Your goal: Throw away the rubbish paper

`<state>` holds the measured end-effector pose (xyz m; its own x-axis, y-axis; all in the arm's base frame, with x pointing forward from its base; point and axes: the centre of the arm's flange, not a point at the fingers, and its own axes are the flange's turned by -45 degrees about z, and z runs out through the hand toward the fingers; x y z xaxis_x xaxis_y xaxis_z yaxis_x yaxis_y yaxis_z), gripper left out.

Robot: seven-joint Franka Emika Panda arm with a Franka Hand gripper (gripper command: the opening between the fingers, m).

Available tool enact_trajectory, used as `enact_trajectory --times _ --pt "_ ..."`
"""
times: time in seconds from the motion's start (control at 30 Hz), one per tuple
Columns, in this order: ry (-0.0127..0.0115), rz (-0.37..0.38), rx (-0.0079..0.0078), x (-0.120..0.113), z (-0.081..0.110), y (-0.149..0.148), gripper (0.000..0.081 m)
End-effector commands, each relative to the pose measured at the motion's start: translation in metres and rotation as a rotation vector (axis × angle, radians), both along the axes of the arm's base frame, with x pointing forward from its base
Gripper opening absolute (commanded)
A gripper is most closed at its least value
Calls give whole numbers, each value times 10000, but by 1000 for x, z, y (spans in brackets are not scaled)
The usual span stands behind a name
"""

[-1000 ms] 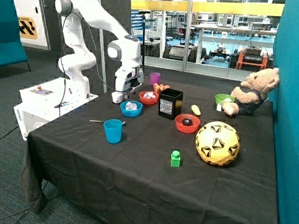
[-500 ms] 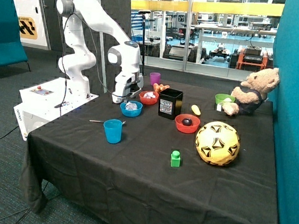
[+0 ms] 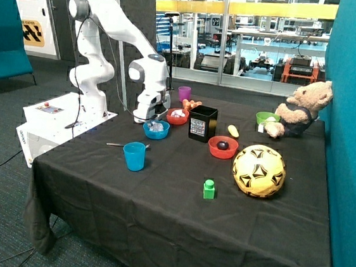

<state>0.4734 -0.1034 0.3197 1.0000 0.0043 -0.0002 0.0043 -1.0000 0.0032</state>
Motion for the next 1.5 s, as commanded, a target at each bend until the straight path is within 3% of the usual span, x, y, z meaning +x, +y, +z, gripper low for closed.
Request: enact_trajectory --times 0.0,0.83,1.03,1.23,1.33,1.4,1.47 --pt "-2 169 33 3 -12 6 635" --pt "-2 90 32 1 -17 -13 607" --pt "-2 207 33 2 -17 -10 430" --pt "-1 413 33 6 -17 -3 395" --pt "-1 464 33 8 -18 0 287" --pt "-1 503 33 10 -18 2 101" --pt "-1 531 33 11 -18 4 25"
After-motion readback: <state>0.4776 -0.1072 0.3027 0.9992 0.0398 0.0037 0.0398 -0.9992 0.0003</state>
